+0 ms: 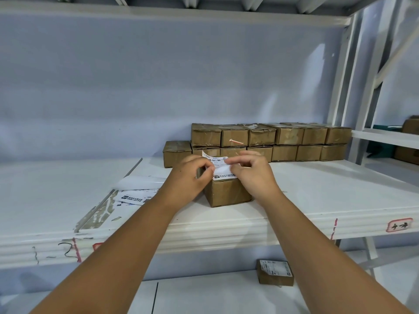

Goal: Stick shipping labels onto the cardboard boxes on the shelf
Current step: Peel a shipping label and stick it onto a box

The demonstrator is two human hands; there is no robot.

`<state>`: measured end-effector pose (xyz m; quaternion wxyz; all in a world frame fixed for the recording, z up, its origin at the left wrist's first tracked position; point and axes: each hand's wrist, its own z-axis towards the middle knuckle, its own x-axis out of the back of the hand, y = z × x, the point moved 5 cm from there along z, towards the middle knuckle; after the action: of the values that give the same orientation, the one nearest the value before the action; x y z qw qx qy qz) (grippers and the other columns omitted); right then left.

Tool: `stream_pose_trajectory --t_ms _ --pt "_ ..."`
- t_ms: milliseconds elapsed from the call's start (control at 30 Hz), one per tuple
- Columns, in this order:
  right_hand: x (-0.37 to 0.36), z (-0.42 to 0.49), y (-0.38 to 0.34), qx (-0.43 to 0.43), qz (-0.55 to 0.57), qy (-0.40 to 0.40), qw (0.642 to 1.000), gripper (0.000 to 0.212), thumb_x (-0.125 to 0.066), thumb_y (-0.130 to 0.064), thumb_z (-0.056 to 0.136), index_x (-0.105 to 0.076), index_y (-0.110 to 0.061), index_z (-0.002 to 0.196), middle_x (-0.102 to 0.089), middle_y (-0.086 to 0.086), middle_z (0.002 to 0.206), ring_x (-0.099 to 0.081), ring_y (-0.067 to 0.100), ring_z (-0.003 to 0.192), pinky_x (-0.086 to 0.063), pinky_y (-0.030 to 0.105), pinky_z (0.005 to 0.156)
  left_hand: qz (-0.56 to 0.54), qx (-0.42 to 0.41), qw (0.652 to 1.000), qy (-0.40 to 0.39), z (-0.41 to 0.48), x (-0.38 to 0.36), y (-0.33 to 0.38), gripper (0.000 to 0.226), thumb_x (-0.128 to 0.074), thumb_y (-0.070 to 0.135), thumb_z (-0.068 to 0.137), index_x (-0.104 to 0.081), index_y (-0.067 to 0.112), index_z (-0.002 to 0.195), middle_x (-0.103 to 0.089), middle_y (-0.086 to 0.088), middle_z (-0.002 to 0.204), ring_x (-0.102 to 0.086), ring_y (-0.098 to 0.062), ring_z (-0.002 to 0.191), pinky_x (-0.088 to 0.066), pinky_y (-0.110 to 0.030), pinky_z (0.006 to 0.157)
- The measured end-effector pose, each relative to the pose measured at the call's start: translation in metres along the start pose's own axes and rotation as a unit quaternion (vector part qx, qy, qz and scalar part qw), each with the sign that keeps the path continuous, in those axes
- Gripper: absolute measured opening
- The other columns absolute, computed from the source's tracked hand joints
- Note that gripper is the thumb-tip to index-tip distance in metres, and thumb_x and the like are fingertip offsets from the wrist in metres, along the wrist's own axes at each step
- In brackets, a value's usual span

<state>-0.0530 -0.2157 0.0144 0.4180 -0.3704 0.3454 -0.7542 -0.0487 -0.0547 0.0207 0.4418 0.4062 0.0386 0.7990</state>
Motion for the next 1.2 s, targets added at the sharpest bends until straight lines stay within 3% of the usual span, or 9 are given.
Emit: stream_pose_trajectory --t_ms 133,367,567,667,733,833,967,1067,1200 --pt "0.0 -0.001 -0.003 0.016 -0.045 -0.002 0.999 0.02 -0.061 -0.007 0.087 -0.076 -0.018 0.093 -0.045 -0.008 0.118 -0.041 0.002 0.106 -0.028 -0.005 0.069 0.008 -0.004 1.0 -0.003 0.0 0.0 0.0 0.017 -0.053 0.018 0.093 -0.069 0.014 0.092 -0.065 0.003 0.104 -0.053 -0.009 0.1 -0.031 -0.002 0.079" --pt "-0.002 -0.003 -0.005 0.033 -0.088 -0.005 0.996 0.02 -0.059 -0.011 0.088 -0.076 -0.021 0.092 -0.049 -0.011 0.108 -0.044 0.004 0.106 -0.03 0.016 0.088 0.029 -0.004 1.0 -0.009 0.0 -0.002 0.002 0.021 -0.048 0.019 0.095 -0.068 0.011 0.096 -0.064 0.0 0.107 -0.053 -0.013 0.102 -0.041 -0.025 0.083" --pt "-0.002 -0.003 -0.003 0.007 -0.047 -0.029 0.998 0.028 -0.058 -0.011 0.088 -0.071 -0.025 0.109 -0.05 -0.006 0.114 -0.047 0.006 0.1 -0.037 0.017 0.082 -0.003 0.027 1.0 0.008 0.001 0.0 -0.001 0.018 -0.054 0.019 0.092 -0.068 0.016 0.103 -0.061 0.004 0.111 -0.051 -0.008 0.105 -0.035 -0.013 0.083" --pt "-0.001 -0.002 -0.003 0.017 -0.029 -0.022 0.999 0.031 -0.059 -0.009 0.088 -0.068 -0.024 0.113 -0.049 -0.005 0.117 -0.049 -0.004 0.085 -0.038 0.002 0.069 -0.022 0.023 0.999 0.033 0.0 0.005 0.002 0.014 -0.061 0.016 0.088 -0.073 0.016 0.096 -0.062 0.006 0.111 -0.054 -0.007 0.106 -0.032 0.001 0.081" --pt "-0.001 -0.001 -0.001 0.02 -0.03 -0.026 0.999 0.031 -0.06 -0.01 0.087 -0.067 -0.024 0.113 -0.049 -0.005 0.117 -0.047 -0.008 0.082 -0.037 -0.001 0.067 -0.033 0.025 0.999 0.023 0.0 0.004 0.001 0.013 -0.062 0.016 0.088 -0.074 0.017 0.093 -0.056 0.009 0.119 -0.054 -0.006 0.108 -0.032 -0.002 0.084" --pt "-0.005 -0.001 0.001 0.02 -0.018 -0.049 0.998 0.033 -0.063 -0.01 0.086 -0.065 -0.029 0.113 -0.051 -0.003 0.123 -0.051 -0.006 0.09 -0.041 0.008 0.08 -0.114 0.091 0.989 0.01 0.005 0.001 -0.006 0.013 -0.066 0.019 0.086 -0.069 0.023 0.099 -0.039 0.012 0.132 -0.057 0.002 0.095 -0.04 -0.009 0.083" --pt "-0.007 0.0 0.002 0.002 -0.01 -0.055 0.998 0.035 -0.068 -0.023 0.085 -0.06 -0.035 0.117 -0.055 -0.003 0.124 -0.053 0.006 0.106 -0.043 0.016 0.086 -0.274 0.291 0.916 0.048 0.021 0.001 -0.023 0.039 -0.065 0.033 0.087 -0.05 0.016 0.118 -0.062 -0.001 0.118 -0.064 -0.01 0.09 -0.04 -0.025 0.078" --pt "-0.005 -0.002 -0.001 0.006 -0.011 -0.046 0.999 0.047 -0.071 -0.029 0.084 -0.053 -0.033 0.127 -0.051 -0.005 0.119 -0.05 0.008 0.106 -0.037 0.012 0.076 -0.175 0.318 0.931 0.025 0.036 -0.002 -0.019 0.047 -0.069 0.043 0.081 -0.055 0.008 0.109 -0.063 -0.005 0.107 -0.062 -0.02 0.097 -0.045 -0.034 0.088" --pt "-0.006 -0.005 -0.001 -0.001 0.015 -0.056 0.998 0.059 -0.074 -0.031 0.081 -0.046 -0.035 0.133 -0.049 -0.003 0.119 -0.05 0.007 0.105 -0.035 0.008 0.075 -0.017 0.315 0.949 0.014 0.047 -0.011 -0.005 0.03 -0.07 0.027 0.082 -0.061 0.009 0.105 -0.063 -0.008 0.105 -0.058 -0.026 0.099 -0.047 -0.035 0.083"
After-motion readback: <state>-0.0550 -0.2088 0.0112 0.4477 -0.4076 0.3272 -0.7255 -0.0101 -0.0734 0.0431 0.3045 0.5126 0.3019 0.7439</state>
